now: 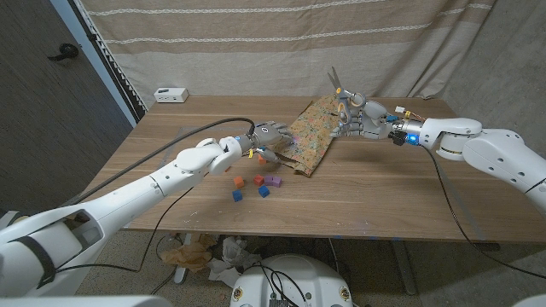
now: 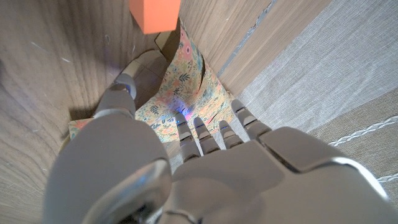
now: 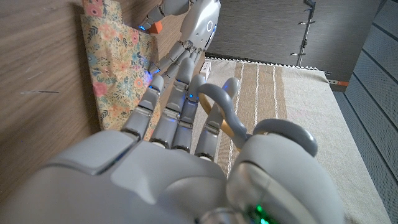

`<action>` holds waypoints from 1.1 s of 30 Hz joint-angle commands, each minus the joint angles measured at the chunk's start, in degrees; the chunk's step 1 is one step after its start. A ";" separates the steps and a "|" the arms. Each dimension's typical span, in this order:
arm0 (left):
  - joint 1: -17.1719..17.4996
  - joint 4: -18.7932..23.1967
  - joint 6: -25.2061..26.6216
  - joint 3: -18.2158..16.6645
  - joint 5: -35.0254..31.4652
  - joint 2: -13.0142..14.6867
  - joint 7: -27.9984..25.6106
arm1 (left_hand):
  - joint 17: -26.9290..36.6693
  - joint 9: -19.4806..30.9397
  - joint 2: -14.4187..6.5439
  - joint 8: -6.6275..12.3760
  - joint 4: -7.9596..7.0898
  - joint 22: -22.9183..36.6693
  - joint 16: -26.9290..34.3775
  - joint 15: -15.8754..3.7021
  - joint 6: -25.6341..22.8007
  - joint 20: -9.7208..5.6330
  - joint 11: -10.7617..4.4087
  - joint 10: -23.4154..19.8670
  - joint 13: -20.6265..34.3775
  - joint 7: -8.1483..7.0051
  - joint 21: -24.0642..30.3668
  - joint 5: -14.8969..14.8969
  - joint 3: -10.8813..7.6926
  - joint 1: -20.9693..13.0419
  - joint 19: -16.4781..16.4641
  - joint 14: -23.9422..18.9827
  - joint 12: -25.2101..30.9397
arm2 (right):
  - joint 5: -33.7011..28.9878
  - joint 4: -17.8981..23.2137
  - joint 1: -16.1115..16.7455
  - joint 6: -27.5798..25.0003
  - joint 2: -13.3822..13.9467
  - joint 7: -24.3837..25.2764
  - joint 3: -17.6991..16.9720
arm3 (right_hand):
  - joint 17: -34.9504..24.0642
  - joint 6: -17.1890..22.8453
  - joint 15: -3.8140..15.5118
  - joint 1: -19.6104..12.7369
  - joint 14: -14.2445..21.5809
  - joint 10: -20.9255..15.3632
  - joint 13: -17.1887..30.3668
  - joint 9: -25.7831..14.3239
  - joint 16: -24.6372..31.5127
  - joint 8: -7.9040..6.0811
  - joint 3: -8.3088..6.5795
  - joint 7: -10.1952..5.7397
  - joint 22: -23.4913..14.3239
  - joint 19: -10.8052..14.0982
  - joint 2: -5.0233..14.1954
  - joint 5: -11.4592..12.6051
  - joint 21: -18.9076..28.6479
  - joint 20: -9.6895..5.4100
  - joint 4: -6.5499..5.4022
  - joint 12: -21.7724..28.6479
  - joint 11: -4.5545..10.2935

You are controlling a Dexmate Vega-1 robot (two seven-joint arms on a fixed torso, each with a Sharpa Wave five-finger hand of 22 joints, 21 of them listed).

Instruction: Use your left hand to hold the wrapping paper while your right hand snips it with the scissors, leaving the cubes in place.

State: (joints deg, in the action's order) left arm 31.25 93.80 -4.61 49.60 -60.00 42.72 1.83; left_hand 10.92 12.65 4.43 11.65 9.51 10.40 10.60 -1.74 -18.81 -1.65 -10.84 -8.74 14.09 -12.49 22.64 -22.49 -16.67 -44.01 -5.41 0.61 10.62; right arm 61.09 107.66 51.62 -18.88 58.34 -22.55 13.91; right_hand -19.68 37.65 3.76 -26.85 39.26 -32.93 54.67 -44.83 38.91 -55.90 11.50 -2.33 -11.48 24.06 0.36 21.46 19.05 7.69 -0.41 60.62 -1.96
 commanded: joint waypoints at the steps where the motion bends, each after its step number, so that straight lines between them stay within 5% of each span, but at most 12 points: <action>1: 0.81 -0.94 2.34 0.71 -2.93 -0.33 -5.08 | 0.02 0.24 -1.00 -0.44 0.16 0.14 0.53 -5.44 2.24 -1.00 -0.31 0.42 -0.27 0.04 -0.46 -0.39 -1.35 -2.55 -0.66 -0.02 0.80 | 0.16 0.22 0.36 0.26 -0.04 0.51 -0.30 | -0.03 -9.02 4.50 -0.11 0.39 -0.57 -0.11 -0.27 0.12 0.21 0.11 9.98 -0.05 0.49 0.60 0.04 -0.14 0.14 0.22 2.68 0.22; 20: -0.25 -5.35 3.59 3.31 -5.20 -2.60 -11.15 | 0.01 0.57 -3.75 0.08 0.27 0.19 0.56 -5.23 3.37 -1.09 0.19 0.01 -0.85 -0.21 -0.95 0.50 -3.84 -7.29 -1.34 0.17 1.27 | 0.24 0.04 -0.31 -0.05 -0.48 0.00 0.28 | -0.11 -8.92 4.59 -0.16 0.35 -0.49 -0.39 -0.45 0.11 0.51 0.24 9.92 -0.05 0.61 0.67 -0.04 -0.46 0.18 0.50 3.23 0.41; 28: -0.44 -7.77 5.24 4.62 -5.20 -3.92 -14.28 | 0.03 0.74 -4.96 0.43 0.16 0.22 0.68 -4.94 3.04 -0.03 0.26 -0.24 -1.01 -0.21 -1.36 1.33 -4.74 -8.71 -0.86 0.05 1.46 | 0.87 0.55 0.26 -0.27 -0.30 0.58 -0.25 | -0.09 -8.84 4.65 -0.20 0.31 -0.39 -0.42 -0.60 0.07 0.55 0.25 9.91 -0.05 0.64 0.75 -0.06 -0.57 0.14 0.59 3.42 0.44; 33: -0.72 -7.96 5.50 5.12 -4.78 -3.96 -14.56 | 0.16 1.01 -8.51 0.77 -0.25 0.35 1.02 -4.61 2.70 0.60 1.22 -0.69 -1.19 -0.21 -1.42 3.27 -6.82 -10.94 -1.38 -0.67 1.76 | 0.97 0.72 0.55 -0.10 -0.25 0.76 -0.49 | -0.12 -8.83 4.68 -0.20 0.35 -0.45 -0.70 -0.69 0.10 0.57 0.27 9.83 -0.05 0.73 0.79 -0.08 -0.61 0.18 0.63 3.42 0.43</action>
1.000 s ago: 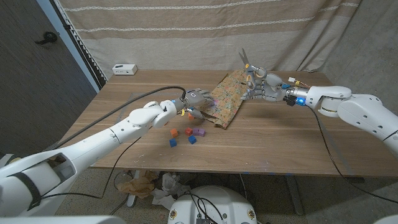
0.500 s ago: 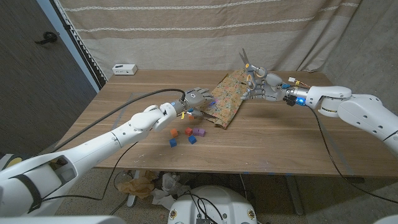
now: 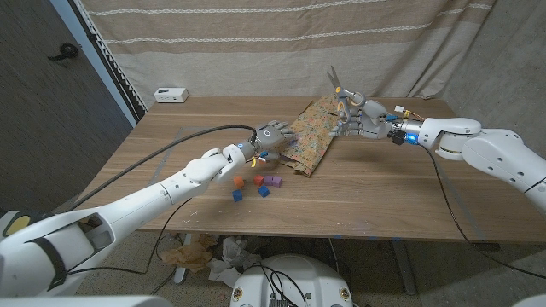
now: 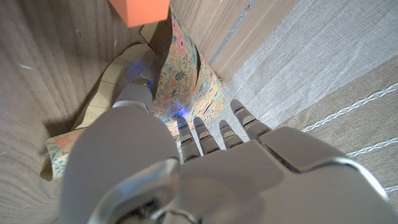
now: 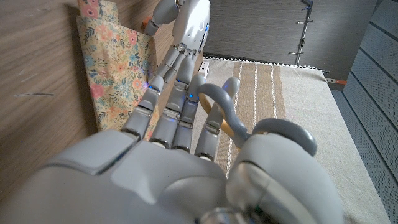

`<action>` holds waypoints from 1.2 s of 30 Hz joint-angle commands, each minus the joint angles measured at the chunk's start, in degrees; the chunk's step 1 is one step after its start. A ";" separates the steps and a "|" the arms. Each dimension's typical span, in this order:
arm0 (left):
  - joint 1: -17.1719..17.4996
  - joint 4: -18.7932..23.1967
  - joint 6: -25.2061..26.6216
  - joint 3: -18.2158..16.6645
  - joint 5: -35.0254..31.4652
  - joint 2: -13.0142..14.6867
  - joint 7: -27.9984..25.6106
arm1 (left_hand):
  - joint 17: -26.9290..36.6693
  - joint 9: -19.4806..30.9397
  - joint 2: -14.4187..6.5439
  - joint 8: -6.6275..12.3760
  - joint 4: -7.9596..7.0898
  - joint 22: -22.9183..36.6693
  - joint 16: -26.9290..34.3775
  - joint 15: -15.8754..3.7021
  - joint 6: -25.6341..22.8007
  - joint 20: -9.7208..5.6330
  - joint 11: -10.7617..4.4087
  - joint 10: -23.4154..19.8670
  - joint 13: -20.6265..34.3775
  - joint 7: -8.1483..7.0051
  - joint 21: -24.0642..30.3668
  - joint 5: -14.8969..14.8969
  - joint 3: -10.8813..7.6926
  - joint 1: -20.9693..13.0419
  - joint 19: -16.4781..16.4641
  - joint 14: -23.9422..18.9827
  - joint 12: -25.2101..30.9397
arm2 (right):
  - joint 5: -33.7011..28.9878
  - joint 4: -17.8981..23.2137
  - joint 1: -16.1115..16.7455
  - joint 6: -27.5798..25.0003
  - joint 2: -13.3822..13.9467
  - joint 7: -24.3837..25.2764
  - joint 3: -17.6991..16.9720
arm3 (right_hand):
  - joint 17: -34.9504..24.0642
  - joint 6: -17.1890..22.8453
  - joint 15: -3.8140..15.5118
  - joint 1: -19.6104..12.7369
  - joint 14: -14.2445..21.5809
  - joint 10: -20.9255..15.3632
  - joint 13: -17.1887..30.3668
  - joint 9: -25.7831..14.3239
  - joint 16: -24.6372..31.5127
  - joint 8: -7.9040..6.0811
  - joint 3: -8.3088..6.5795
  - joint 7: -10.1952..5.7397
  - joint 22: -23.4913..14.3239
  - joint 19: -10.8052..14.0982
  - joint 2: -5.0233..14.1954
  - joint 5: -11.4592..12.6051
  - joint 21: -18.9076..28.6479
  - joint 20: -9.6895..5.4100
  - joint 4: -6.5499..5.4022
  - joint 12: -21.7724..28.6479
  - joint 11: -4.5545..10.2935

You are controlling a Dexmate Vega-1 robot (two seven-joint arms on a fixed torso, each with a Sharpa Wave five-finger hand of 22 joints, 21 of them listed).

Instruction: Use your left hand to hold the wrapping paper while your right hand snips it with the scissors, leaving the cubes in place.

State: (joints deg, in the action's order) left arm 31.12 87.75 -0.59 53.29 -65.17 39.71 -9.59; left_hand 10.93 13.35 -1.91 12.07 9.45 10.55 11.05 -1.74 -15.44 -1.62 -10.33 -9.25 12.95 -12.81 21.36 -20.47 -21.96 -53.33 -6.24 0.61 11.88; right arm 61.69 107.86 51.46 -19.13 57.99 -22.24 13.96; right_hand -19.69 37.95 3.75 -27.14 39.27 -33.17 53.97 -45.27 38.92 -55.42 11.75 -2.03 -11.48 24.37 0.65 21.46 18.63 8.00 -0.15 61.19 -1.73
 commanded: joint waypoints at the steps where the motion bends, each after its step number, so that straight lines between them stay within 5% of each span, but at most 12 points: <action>1: -0.63 -1.89 1.58 1.48 0.58 -0.99 -2.90 | 0.15 0.35 -2.59 0.36 -0.24 0.22 0.59 -4.47 -0.66 0.60 0.94 -0.20 -0.06 0.11 -0.10 1.53 -1.77 -1.84 -0.71 -0.71 0.51 | 0.12 0.48 0.72 0.49 0.08 0.23 -0.50 | -0.11 -9.07 4.69 0.10 0.34 -0.19 0.02 -0.26 0.08 0.09 0.03 9.57 -0.05 0.41 0.50 -0.09 -0.21 -0.11 0.39 2.88 0.09; 10: -1.12 -2.36 0.84 1.54 3.63 -1.20 -0.88 | 0.13 0.64 -5.88 1.60 -1.60 0.08 2.77 -10.16 -4.48 -0.04 -1.57 -10.40 -0.45 0.07 -0.74 9.79 -4.10 -0.34 -2.75 -12.28 3.79 | 0.50 0.73 0.66 0.07 0.03 0.54 -0.53 | -0.16 -8.89 4.67 0.10 0.36 -0.18 -0.14 -0.25 0.09 0.25 0.07 9.56 -0.05 0.55 0.61 -0.14 -0.34 -0.16 0.50 3.17 0.10; 13: -1.23 -2.78 0.49 1.54 4.41 -1.35 -1.10 | 0.45 0.63 -9.72 3.39 -6.04 0.33 2.71 -10.58 -11.56 0.37 -1.58 -15.82 -0.33 0.02 -0.85 10.10 -8.09 4.19 -3.92 -16.07 4.72 | 0.37 0.85 0.83 0.36 0.09 0.54 -0.65 | -0.11 -8.96 4.62 0.11 0.41 -0.03 0.03 -0.43 0.08 0.24 0.09 9.60 -0.05 0.55 0.64 -0.15 -0.39 -0.17 0.53 3.33 0.04; 15: -1.26 -2.60 0.62 1.44 5.25 -1.43 0.12 | 0.76 0.57 -10.02 3.13 -11.21 0.58 3.01 -10.85 -14.02 0.26 -1.62 -19.47 0.26 0.00 -0.15 9.77 -14.25 6.62 -5.64 -19.54 5.30 | 0.63 0.94 0.82 0.11 0.13 0.58 -0.71 | -0.11 -8.82 4.63 0.11 0.42 -0.04 -0.15 -0.41 0.08 0.24 0.10 9.51 -0.06 0.55 0.66 -0.16 -0.44 -0.15 0.56 3.31 0.07; 19: -1.30 -3.34 0.60 1.17 6.72 -1.95 -0.19 | 0.99 1.11 -9.73 2.87 -16.87 0.86 3.47 -11.06 -16.03 -0.01 -1.54 -24.96 0.91 0.10 1.13 9.60 -19.81 10.39 -8.07 -23.99 6.27 | 0.45 1.14 1.04 0.49 0.17 0.67 -0.86 | -0.11 -8.59 4.69 0.12 0.46 -0.20 -0.31 -0.48 0.09 0.19 0.11 9.52 -0.06 0.57 0.69 -0.17 -0.49 -0.17 0.59 3.39 0.05; 21: -1.04 -3.71 0.87 0.73 8.04 -2.41 -0.62 | 1.34 1.71 -9.92 2.88 -18.04 0.99 4.29 -11.26 -16.38 0.16 -1.52 -27.68 1.17 0.09 1.86 9.43 -21.79 11.68 -9.20 -27.19 6.87 | 0.43 1.15 1.07 0.62 0.18 0.54 -0.89 | -0.14 -8.52 4.65 0.12 0.46 -0.16 -0.12 -0.50 0.10 0.19 0.12 9.52 -0.06 0.60 0.71 -0.18 -0.52 -0.20 0.61 3.58 -0.08; 24: -0.47 -4.34 2.17 0.34 8.64 -3.16 -2.83 | 4.09 3.99 -10.13 3.74 -17.31 1.38 8.72 -11.90 -17.74 0.11 -1.69 -35.15 2.49 0.30 3.26 9.50 -25.47 12.54 -9.91 -37.78 8.62 | 0.59 1.26 1.05 0.39 0.21 0.77 -0.93 | -0.18 -8.65 4.67 0.12 0.45 -0.17 -0.19 -0.63 0.11 0.20 0.13 9.44 -0.06 0.62 0.73 -0.19 -0.55 -0.21 0.63 3.61 -0.04; 26: -0.10 -4.88 3.01 0.07 9.23 -3.65 -4.29 | 5.56 4.86 -10.16 4.73 -16.47 1.52 10.54 -11.87 -19.43 0.18 -1.95 -37.67 3.34 0.53 3.84 9.59 -25.91 12.15 -10.18 -40.84 9.31 | 0.51 1.32 1.02 0.35 0.24 0.82 -0.88 | -0.15 -8.79 4.66 0.14 0.45 -0.06 -0.15 -0.70 0.09 0.25 0.14 9.62 -0.06 0.63 0.73 -0.20 -0.57 -0.16 0.64 3.66 0.08; 27: 0.22 -5.25 3.59 -0.15 9.62 -4.00 -5.40 | 8.13 5.85 -10.05 5.96 -15.46 1.74 14.05 -11.79 -21.40 0.35 -2.04 -40.57 4.62 0.74 4.70 9.67 -25.83 11.54 -10.69 -46.59 10.31 | 0.65 1.31 0.96 0.20 0.24 0.76 -0.86 | -0.15 -8.78 4.65 0.14 0.46 -0.08 -0.17 -0.71 0.09 0.24 0.15 9.58 -0.06 0.65 0.73 -0.20 -0.57 -0.17 0.64 3.66 0.08; 29: 0.52 -5.55 5.11 -0.24 9.85 -4.54 -6.12 | 14.39 8.40 -9.66 7.14 -12.21 2.72 20.35 -11.65 -22.99 -0.25 -2.06 -45.90 7.99 1.11 6.77 9.93 -23.72 9.93 -11.83 -51.83 12.98 | 0.90 1.29 0.93 -0.04 0.14 0.90 -0.83 | -0.13 -8.71 4.58 0.19 0.53 -0.06 -0.33 -0.64 0.10 0.31 0.18 9.52 -0.06 0.74 0.74 -0.22 -0.58 -0.14 0.65 3.65 -0.05; 32: 0.79 -6.33 7.03 -0.50 11.08 -5.60 -6.87 | 24.75 11.88 -9.72 8.07 -9.11 4.77 28.40 -11.42 -25.86 -0.49 -2.02 -50.04 14.91 1.57 10.04 9.85 -20.38 8.10 -12.33 -52.52 18.09 | 0.83 1.05 0.77 0.03 -0.05 0.58 -0.57 | -0.13 -8.61 4.62 0.22 0.51 0.05 -0.19 -0.76 0.08 0.26 0.21 9.49 -0.06 0.80 0.76 -0.24 -0.62 -0.13 0.67 3.81 -0.04; 36: 1.35 -7.74 11.46 -1.30 13.28 -8.41 -8.86 | 33.09 16.66 -9.49 9.99 -8.67 6.81 33.79 -11.24 -28.92 -0.64 -1.89 -50.25 24.97 1.68 13.56 9.85 -19.12 6.82 -12.43 -52.69 24.36 | 0.88 0.70 0.44 -0.21 -0.32 0.22 -0.12 | -0.14 -8.73 4.58 0.27 0.47 0.14 -0.40 -0.81 0.06 0.38 0.26 9.53 -0.06 0.87 0.76 -0.27 -0.68 -0.14 0.71 3.82 -0.10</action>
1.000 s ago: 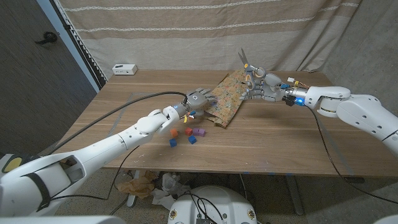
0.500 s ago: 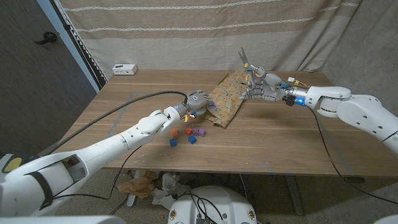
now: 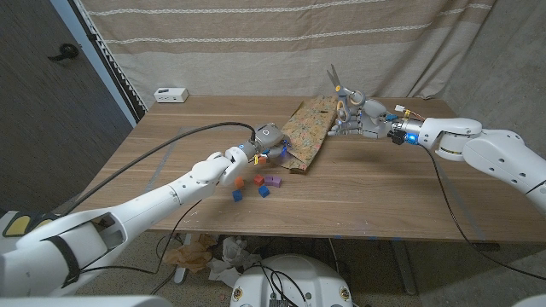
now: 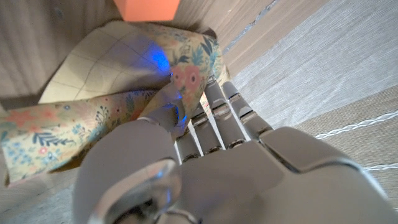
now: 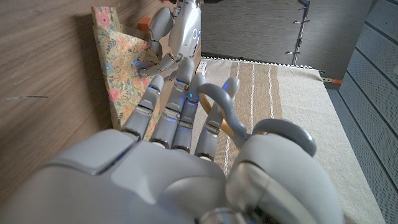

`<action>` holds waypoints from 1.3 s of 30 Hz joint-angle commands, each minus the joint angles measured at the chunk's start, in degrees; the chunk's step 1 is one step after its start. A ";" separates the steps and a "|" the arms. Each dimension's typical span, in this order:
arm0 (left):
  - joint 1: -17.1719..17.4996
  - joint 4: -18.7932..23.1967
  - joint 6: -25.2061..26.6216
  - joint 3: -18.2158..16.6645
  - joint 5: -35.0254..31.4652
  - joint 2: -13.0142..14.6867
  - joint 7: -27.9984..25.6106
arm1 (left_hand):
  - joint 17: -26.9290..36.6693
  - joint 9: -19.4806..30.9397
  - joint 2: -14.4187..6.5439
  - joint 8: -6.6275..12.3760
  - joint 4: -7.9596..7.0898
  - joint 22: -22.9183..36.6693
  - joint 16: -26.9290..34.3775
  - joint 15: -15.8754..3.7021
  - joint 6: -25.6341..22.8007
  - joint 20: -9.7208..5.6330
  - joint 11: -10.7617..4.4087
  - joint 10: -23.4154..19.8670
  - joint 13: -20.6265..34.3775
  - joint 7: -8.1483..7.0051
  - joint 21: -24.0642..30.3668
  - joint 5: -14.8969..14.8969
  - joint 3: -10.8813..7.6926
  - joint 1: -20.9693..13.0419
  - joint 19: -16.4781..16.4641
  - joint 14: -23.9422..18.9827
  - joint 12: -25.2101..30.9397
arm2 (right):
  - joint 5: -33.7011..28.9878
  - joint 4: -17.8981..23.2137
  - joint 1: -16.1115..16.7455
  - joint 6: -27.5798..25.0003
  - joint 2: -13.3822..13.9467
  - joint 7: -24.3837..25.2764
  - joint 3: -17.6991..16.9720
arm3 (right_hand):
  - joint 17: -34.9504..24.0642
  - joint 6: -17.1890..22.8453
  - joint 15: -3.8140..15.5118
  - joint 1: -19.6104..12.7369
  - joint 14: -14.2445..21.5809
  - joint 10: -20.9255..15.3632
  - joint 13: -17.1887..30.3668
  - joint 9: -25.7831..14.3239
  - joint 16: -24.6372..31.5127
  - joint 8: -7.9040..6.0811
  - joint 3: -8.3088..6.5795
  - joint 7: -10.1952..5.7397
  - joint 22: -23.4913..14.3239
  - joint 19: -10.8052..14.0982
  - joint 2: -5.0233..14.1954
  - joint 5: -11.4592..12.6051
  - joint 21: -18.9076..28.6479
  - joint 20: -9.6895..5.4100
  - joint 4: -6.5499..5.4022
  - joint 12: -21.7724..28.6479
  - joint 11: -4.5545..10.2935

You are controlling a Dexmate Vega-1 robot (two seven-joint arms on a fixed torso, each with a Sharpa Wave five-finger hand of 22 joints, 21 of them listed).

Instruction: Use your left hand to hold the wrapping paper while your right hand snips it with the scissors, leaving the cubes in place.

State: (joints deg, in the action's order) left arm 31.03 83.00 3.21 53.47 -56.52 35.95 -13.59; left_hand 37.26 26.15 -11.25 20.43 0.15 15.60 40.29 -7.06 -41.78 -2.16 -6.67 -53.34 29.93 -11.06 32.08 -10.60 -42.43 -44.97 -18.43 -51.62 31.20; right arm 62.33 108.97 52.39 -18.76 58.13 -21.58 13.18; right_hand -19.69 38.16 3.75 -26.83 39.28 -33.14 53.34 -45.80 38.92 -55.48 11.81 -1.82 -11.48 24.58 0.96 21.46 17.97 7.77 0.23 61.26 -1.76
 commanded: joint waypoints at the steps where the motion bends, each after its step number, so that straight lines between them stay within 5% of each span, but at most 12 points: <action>1: 1.44 -3.18 8.46 -1.49 4.97 -5.06 -5.25 | 7.55 4.82 -0.18 1.90 0.68 2.06 5.18 -5.91 -2.47 -0.01 -5.50 -5.75 9.86 0.18 3.46 -0.06 1.67 -1.69 -0.41 -0.63 6.00 | 0.32 -0.48 -0.64 -0.79 -0.50 -0.57 0.81 | -0.13 -8.75 4.56 -0.03 0.42 -0.02 -0.02 -0.13 0.04 0.50 0.21 9.39 -0.06 0.80 0.47 -0.28 0.00 0.18 0.34 3.72 0.01; 8: 0.76 -4.92 10.01 -1.45 8.48 -6.47 -7.84 | 9.95 9.38 -0.18 3.43 0.20 3.24 6.88 -5.89 -2.12 -0.12 -5.47 -3.91 18.34 0.03 5.76 -0.25 2.39 -2.12 -0.26 -0.78 10.10 | 0.27 -1.05 -1.24 -1.37 -0.93 -1.55 1.94 | -0.10 -9.03 4.38 0.05 0.48 0.04 -0.12 -0.43 0.01 0.60 0.26 9.44 -0.04 1.50 0.57 -0.33 0.11 0.79 0.38 3.94 -0.03; 23: -0.46 -13.33 2.80 -3.79 19.19 -8.74 -21.06 | 10.47 14.68 -0.29 5.05 -1.05 4.02 7.04 -5.90 -0.05 -0.30 -5.56 -1.43 24.24 -0.50 8.14 -0.63 2.58 -2.17 -0.85 -0.91 11.89 | 0.41 -2.09 -2.77 -3.27 -1.23 -3.32 3.72 | -0.01 -8.70 4.21 0.13 0.21 0.22 -0.41 -0.22 -0.19 0.94 0.34 9.76 0.04 2.40 0.69 -0.42 0.11 1.27 0.51 4.26 -0.33; 39: 0.17 -11.64 2.82 -4.84 23.70 -7.57 -22.79 | 10.65 18.84 -0.30 6.70 -1.95 4.75 7.03 -5.89 1.30 -0.95 -5.62 -1.30 25.39 -0.75 9.79 -0.85 2.78 -2.23 -0.64 -1.04 11.69 | 0.30 -1.84 -3.47 -4.08 -0.64 -5.32 4.38 | 0.27 -8.93 3.82 0.23 -0.06 0.70 -1.09 -0.44 -0.52 1.23 0.48 10.07 0.15 2.71 0.69 -0.53 -0.17 1.57 0.64 4.21 -0.78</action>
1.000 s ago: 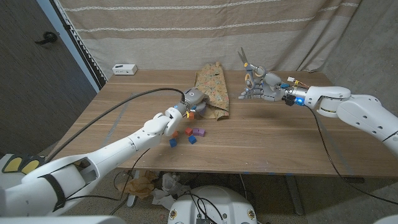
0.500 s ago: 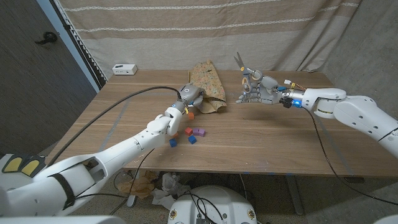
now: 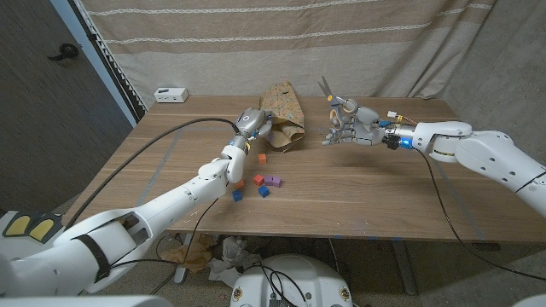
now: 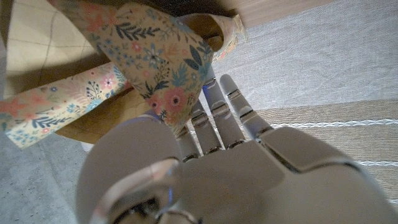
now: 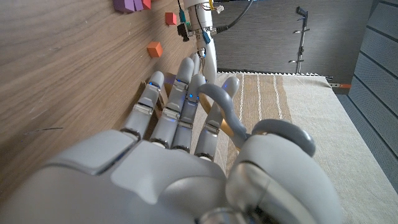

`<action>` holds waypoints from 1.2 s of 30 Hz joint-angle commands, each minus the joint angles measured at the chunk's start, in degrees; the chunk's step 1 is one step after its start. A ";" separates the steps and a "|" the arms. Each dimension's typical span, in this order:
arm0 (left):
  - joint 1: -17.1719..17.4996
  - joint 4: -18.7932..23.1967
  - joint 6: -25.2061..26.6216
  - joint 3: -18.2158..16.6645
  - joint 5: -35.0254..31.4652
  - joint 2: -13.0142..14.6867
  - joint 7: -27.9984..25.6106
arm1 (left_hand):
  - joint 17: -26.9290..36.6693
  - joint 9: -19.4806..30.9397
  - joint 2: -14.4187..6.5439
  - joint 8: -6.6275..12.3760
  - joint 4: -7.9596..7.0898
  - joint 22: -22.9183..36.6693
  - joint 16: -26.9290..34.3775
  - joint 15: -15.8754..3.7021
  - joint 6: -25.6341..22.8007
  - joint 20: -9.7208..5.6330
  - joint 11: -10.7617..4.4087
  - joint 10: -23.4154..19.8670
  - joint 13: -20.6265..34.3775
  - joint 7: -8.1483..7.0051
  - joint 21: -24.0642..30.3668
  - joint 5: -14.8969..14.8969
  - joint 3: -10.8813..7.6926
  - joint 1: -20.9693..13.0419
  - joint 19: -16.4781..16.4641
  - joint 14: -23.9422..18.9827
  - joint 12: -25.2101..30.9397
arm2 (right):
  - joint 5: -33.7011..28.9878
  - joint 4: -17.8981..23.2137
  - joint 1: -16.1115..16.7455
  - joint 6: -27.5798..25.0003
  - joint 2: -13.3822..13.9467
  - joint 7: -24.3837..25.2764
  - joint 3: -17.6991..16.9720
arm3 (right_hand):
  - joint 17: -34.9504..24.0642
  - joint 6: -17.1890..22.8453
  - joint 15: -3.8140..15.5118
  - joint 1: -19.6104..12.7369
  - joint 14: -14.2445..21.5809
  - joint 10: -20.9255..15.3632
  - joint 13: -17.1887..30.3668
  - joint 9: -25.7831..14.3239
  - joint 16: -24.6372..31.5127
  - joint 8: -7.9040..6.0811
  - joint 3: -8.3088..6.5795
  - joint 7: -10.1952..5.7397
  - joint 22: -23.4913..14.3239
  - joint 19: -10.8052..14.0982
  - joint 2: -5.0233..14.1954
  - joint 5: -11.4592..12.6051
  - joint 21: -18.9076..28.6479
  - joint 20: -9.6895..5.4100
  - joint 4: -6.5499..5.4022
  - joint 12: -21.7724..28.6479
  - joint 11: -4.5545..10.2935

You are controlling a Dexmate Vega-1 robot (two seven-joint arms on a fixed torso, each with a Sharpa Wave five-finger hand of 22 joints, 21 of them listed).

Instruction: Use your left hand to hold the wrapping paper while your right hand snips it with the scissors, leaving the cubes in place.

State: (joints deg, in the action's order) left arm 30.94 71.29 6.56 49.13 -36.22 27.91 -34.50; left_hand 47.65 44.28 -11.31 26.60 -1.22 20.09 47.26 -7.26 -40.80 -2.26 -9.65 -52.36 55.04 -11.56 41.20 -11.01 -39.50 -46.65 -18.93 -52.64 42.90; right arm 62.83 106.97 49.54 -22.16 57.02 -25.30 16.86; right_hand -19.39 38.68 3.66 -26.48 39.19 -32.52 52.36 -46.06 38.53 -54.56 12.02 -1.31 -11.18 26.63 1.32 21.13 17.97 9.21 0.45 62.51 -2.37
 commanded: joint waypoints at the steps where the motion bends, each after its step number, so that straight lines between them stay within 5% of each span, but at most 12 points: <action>1: 0.26 0.07 -0.55 -0.48 3.52 0.48 -1.86 | 0.39 0.94 -0.25 0.61 -0.62 0.30 0.15 -5.69 0.42 -0.84 -2.65 -2.32 0.36 -0.39 0.76 -0.45 -0.16 -0.58 -0.08 -0.10 0.00 | -0.36 0.26 -0.68 -0.72 0.62 -1.85 0.81 | 0.01 -9.51 3.88 -0.09 -0.16 0.17 -0.25 -0.15 -0.23 0.39 0.29 9.69 -0.15 0.73 0.33 -0.21 -0.18 0.28 0.42 2.88 -0.33; 36: -6.16 -11.64 -7.78 3.71 6.62 -7.13 -6.70 | 0.75 -0.02 -0.02 -0.75 -1.70 0.81 -0.05 -5.68 0.19 -1.06 -2.64 -2.14 1.50 -0.87 3.03 -0.45 0.38 -0.43 1.36 0.41 -0.86 | 0.25 4.06 -0.15 -3.88 4.10 -3.28 1.47 | 0.70 -10.14 3.61 0.50 -0.55 1.09 -2.29 1.11 -1.08 2.32 0.65 9.78 -0.04 1.16 0.58 -0.45 -0.98 0.81 0.49 2.63 -0.81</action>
State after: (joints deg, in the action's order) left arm 26.41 62.74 1.59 51.39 -30.69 22.64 -39.96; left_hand 48.18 44.03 -11.40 25.84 -2.62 20.61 47.26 -7.04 -40.41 -2.36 -10.77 -52.87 56.45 -12.39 43.87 -11.28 -39.01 -46.74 -17.77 -52.41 42.11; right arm 62.73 110.02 49.08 -25.18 59.68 -28.28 18.65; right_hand -18.60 38.44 3.75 -26.18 38.65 -31.59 49.82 -44.83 37.48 -52.31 12.35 -1.54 -11.19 27.24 1.62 20.67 17.06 9.84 0.77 63.92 -3.29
